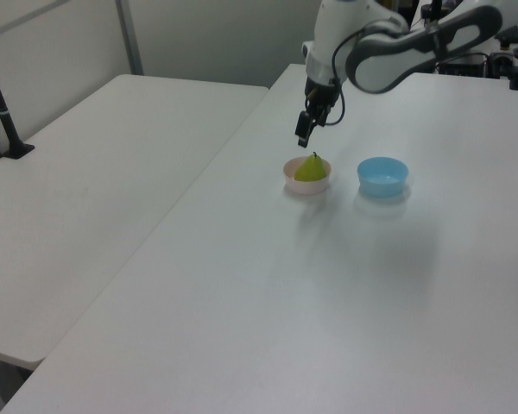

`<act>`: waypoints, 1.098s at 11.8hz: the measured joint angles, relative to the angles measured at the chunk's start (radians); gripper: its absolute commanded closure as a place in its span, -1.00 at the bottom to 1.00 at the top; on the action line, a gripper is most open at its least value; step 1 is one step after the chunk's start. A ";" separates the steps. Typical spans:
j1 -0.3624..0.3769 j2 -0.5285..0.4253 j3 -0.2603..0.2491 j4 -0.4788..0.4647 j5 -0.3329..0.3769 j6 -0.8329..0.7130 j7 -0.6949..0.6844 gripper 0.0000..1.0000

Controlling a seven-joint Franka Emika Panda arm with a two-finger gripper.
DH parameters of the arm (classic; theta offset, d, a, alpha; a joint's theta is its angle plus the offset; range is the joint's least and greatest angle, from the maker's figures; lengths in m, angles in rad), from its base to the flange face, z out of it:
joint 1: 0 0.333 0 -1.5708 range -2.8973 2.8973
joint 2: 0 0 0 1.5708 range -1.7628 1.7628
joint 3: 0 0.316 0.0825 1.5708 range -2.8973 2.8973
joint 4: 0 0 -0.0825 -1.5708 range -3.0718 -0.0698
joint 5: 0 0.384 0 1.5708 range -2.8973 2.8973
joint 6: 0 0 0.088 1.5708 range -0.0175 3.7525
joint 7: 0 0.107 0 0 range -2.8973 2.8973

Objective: Place the pear in the bowl

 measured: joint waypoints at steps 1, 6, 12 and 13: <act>0.000 -0.037 0.000 0.001 0.000 -0.062 0.000 -1.00; 0.000 -0.200 0.000 0.001 0.016 -0.334 0.000 -1.00; -0.002 -0.310 -0.004 -0.002 0.193 -0.548 -0.055 -1.00; -0.002 -0.313 -0.004 -0.003 0.193 -0.551 -0.075 -1.00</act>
